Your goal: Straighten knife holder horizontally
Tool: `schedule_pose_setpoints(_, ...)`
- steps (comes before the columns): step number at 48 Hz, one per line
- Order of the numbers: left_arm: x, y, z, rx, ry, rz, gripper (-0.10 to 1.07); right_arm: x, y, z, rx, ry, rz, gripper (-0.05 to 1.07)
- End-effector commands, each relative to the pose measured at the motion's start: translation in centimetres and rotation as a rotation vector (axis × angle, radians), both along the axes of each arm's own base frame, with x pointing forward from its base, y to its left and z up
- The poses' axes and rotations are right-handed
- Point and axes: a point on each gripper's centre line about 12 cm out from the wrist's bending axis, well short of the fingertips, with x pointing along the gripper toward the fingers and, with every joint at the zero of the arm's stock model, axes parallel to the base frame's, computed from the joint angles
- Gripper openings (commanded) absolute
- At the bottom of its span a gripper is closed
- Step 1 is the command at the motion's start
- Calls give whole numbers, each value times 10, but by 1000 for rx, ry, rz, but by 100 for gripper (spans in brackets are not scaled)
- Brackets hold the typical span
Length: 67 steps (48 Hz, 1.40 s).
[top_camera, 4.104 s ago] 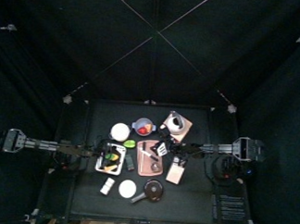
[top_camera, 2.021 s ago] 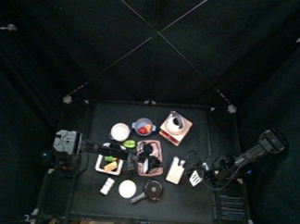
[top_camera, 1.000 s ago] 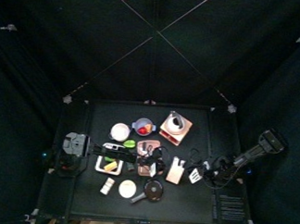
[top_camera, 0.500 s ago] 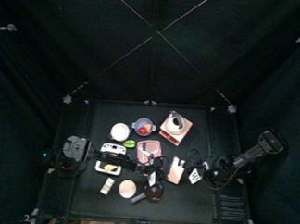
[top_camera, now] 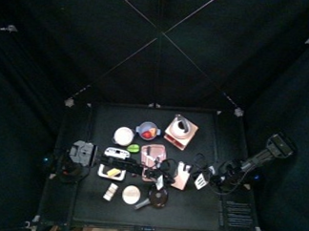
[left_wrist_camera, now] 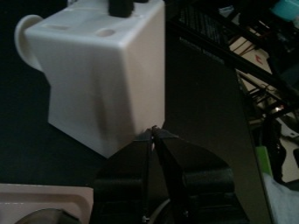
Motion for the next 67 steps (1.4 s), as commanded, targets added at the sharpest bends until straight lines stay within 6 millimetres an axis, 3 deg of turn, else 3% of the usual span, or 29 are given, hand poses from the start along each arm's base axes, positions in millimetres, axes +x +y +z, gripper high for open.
schedule_pose_setpoints(1, 7, 11, 19, -13, -42, 30, 55, 4, 2, 8, 15, -25, 2, 32)
schedule_pose_setpoints(18, 9, 34, 19, -10, -3, 83, 55, 4, 3, 9, 18, -25, 1, 32)
schedule_pose_setpoints(59, 5, 114, 26, -4, 19, 236, 54, 11, 10, 12, 42, -62, 53, 32)
schedule_pose_setpoints(67, 4, 120, 29, -4, 13, 249, 54, 12, 14, 13, 62, -73, 79, 32)
